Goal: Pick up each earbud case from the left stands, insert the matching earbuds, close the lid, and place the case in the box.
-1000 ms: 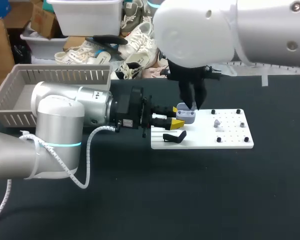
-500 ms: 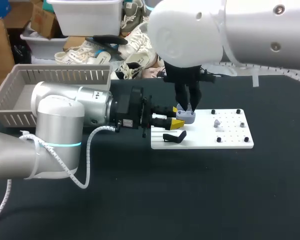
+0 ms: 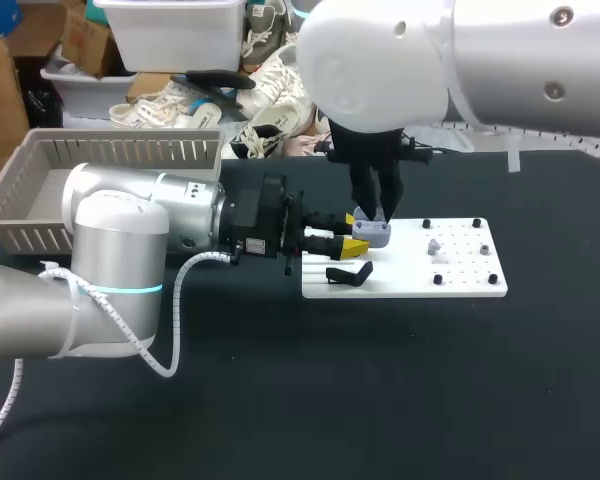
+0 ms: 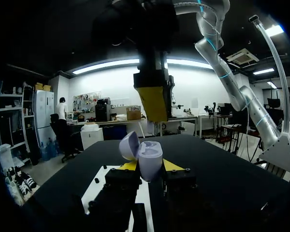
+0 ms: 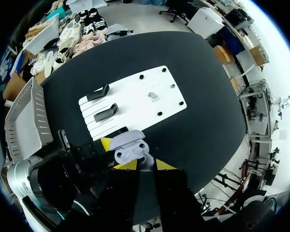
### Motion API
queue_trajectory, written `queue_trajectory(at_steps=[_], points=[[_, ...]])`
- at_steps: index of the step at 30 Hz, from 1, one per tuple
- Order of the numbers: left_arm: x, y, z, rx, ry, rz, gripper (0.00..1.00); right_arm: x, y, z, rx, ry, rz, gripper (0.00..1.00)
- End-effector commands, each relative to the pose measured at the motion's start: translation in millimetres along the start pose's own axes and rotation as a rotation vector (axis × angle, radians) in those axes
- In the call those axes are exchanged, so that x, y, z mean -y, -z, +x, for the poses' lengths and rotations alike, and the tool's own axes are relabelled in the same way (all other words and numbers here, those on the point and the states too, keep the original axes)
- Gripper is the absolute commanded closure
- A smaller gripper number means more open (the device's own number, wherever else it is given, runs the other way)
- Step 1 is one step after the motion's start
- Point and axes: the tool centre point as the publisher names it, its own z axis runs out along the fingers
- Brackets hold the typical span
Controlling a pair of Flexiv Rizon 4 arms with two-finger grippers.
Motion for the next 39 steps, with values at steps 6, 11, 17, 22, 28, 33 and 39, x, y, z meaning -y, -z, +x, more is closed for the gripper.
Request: queue_trajectory(at_steps=[6, 11, 17, 22, 28, 33, 39], points=[[1.2, 0, 0.2, 0.0, -0.001, -0.005, 1.0, 1, 2, 2, -0.025, -0.003, -0.016, 1.0], [1.2, 0, 0.2, 0.0, -0.001, -0.005, 1.0, -2, -3, -1, -0.039, -0.008, 0.001, 1.0], [1.2, 0, 0.2, 0.0, -0.001, -0.005, 1.0, -5, -5, -2, -0.056, -0.005, 0.018, 1.0], [1.2, 0, 0.2, 0.0, -0.001, -0.005, 1.0, -6, -6, -4, -0.064, -0.007, 0.024, 1.0], [1.2, 0, 0.2, 0.0, -0.001, -0.005, 1.0, -6, -8, -4, -0.069, -0.006, 0.027, 1.0], [1.2, 0, 0.2, 0.0, -0.001, -0.005, 1.0, -6, -10, -5, -0.075, -0.009, 0.028, 1.0], [1.2, 0, 0.2, 0.0, -0.001, -0.005, 1.0, -5, -11, -4, -0.078, -0.011, 0.036, 1.0]])
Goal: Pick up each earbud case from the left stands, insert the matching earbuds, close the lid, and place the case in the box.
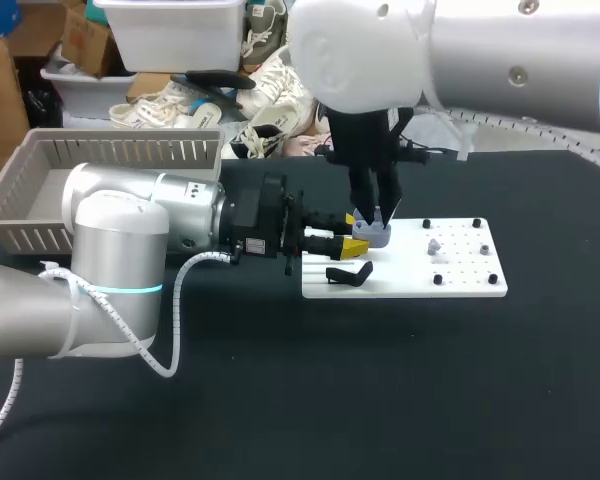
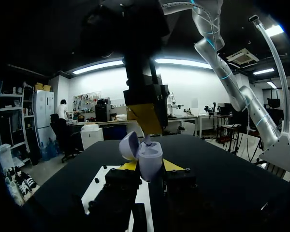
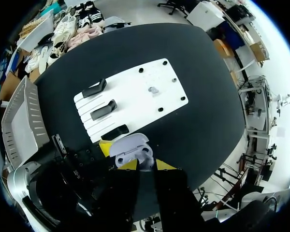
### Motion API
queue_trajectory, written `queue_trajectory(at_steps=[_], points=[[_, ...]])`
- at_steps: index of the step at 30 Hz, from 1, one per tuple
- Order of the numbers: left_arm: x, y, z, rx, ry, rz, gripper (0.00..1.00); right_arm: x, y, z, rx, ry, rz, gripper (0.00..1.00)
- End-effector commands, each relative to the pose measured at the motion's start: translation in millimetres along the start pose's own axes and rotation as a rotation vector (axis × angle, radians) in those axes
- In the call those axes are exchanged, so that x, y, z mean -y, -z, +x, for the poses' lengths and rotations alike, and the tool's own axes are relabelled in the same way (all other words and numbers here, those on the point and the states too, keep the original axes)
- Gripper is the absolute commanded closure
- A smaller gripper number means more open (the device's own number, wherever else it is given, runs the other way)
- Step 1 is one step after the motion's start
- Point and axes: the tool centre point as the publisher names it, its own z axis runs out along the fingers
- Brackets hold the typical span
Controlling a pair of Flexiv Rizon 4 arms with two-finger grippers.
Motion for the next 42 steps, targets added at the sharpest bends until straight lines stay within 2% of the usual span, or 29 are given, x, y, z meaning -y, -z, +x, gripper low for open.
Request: queue_trajectory(at_steps=[1, 33, 34, 36, 37, 42], points=[[1.2, 0, 0.2, 0.0, -0.001, -0.005, 1.0, 0, 0, -1, 0.0, -0.004, 0.006, 1.0], [1.2, 0, 0.2, 0.0, -0.001, -0.005, 1.0, 1, -12, -3, -0.005, -0.019, 0.015, 1.0], [1.2, 0, 0.2, 0.0, -0.001, -0.005, 1.0, 1, -12, -3, -0.005, -0.019, 0.014, 0.99], [1.2, 0, 0.2, 0.0, -0.001, -0.005, 1.0, 2, -12, -3, -0.004, -0.019, 0.009, 0.83], [1.2, 0, 0.2, 0.0, -0.001, -0.005, 1.0, 2, -12, -3, -0.003, -0.02, 0.008, 0.79], [1.2, 0, 0.2, 0.0, -0.001, -0.005, 1.0, 3, -11, -3, -0.002, -0.024, -0.006, 0.64]])
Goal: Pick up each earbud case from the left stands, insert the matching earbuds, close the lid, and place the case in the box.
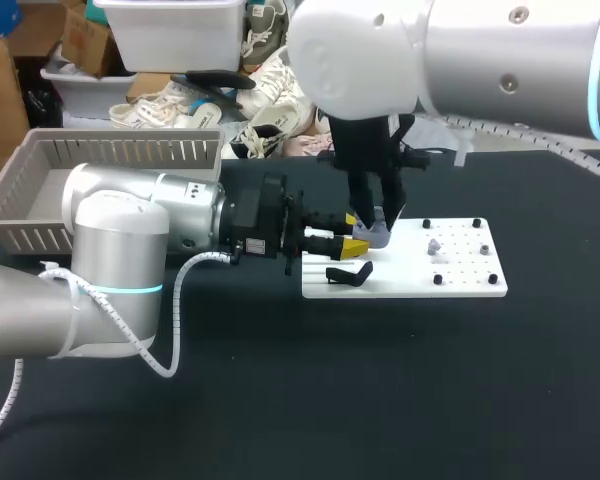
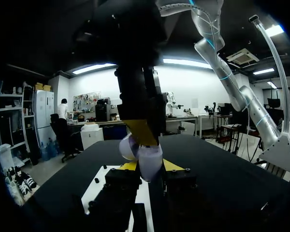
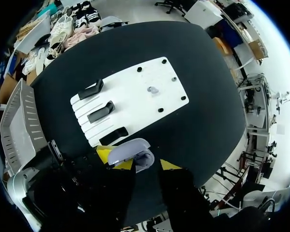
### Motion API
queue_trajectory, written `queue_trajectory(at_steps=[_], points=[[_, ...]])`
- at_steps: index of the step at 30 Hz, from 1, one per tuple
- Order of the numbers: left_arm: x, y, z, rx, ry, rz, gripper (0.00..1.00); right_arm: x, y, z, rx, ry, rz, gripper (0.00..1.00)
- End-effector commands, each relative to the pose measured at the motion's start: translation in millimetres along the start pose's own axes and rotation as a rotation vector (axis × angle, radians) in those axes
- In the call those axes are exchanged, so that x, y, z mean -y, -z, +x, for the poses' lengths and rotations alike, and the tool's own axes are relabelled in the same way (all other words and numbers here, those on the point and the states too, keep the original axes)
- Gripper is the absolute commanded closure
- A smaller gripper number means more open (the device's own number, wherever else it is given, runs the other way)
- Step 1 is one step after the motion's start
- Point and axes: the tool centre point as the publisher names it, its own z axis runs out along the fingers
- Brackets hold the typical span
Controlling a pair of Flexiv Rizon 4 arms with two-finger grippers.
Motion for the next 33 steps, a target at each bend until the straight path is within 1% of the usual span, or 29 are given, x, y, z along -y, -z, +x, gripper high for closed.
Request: queue_trajectory(at_steps=[1, 4, 8, 11, 15, 19, 21, 24, 29, 30, 33], points=[[1.2, 0, 0.2, 0.001, -0.001, -0.005, 1.0, 5, -1, 2, 0.005, -0.003, -0.014, 0.63], [1.2, 0, 0.2, 0.001, -0.001, -0.005, 1.0, 5, 2, 3, 0.011, -0.004, -0.03, 0.59], [1.2, 0, 0.2, 0.001, -0.001, -0.005, 1.0, 10, 8, 4, 0.02, -0.015, -0.068, 0.59], [1.2, 0, 0.2, 0.001, -0.001, -0.005, 1.0, 18, 15, 4, 0.033, -0.035, -0.108, 0.59], [1.2, 0, 0.2, 0.001, -0.001, -0.005, 1.0, 31, 21, 0, 0.061, -0.059, -0.182, 0.6], [1.2, 0, 0.2, 0.001, -0.001, -0.005, 1.0, 41, 21, -8, 0.091, -0.103, -0.248, 0.62], [1.2, 0, 0.2, 0.001, -0.001, -0.005, 1.0, 44, 20, -11, 0.104, -0.12, -0.263, 0.61], [1.2, 0, 0.2, 0.001, -0.001, -0.005, 1.0, 50, 19, -21, 0.114, -0.158, -0.31, 0.58], [1.2, 0, 0.2, 0.001, -0.001, -0.005, 1.0, 56, 16, -33, 0.124, -0.149, -0.367, 0.57], [1.2, 0, 0.2, 0.001, -0.001, -0.005, 1.0, 58, 15, -36, 0.115, -0.136, -0.386, 0.57], [1.2, 0, 0.2, 0.001, -0.001, -0.005, 1.0, 61, 9, -45, 0.104, -0.117, -0.407, 0.55]])
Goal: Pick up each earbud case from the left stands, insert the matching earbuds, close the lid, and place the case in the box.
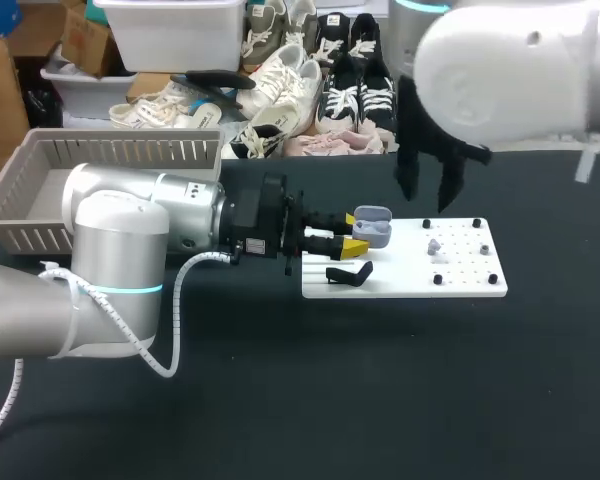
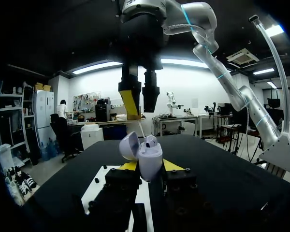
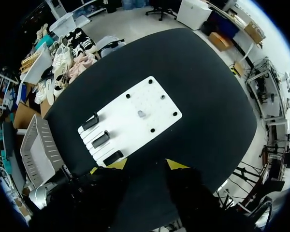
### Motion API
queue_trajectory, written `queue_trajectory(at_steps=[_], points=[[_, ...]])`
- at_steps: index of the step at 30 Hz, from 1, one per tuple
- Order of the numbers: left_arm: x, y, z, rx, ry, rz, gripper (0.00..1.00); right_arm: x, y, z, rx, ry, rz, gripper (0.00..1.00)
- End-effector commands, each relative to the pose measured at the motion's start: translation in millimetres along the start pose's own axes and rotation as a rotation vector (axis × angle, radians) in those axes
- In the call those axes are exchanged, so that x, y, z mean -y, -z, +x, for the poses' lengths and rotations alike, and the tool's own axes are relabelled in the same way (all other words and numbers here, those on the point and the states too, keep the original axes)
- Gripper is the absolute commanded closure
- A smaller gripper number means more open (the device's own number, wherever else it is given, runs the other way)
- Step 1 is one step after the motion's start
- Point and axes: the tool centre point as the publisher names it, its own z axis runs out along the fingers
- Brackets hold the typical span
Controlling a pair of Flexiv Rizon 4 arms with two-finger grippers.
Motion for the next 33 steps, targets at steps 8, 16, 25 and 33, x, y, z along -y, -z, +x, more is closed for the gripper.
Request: queue_trajectory(at_steps=[8, 16, 25, 33], points=[[1.1, 0, 0.2, 0.001, -0.001, -0.005, 1.0, 16, -28, -33, -0.007, 0.092, -0.222, 0.47], [1.1, 0, 0.2, 0.001, -0.001, -0.005, 1.0, 15, -45, -43, 0.06, 0.193, -0.171, 0.53], [1.1, 0, 0.2, 0.001, -0.001, -0.005, 1.0, 19, -76, -46, 0.042, 0.247, -0.155, 0.48], [1.1, 0, 0.2, 0.001, -0.001, -0.005, 1.0, 15, -104, -51, 0.017, 0.226, -0.169, 0.44]])
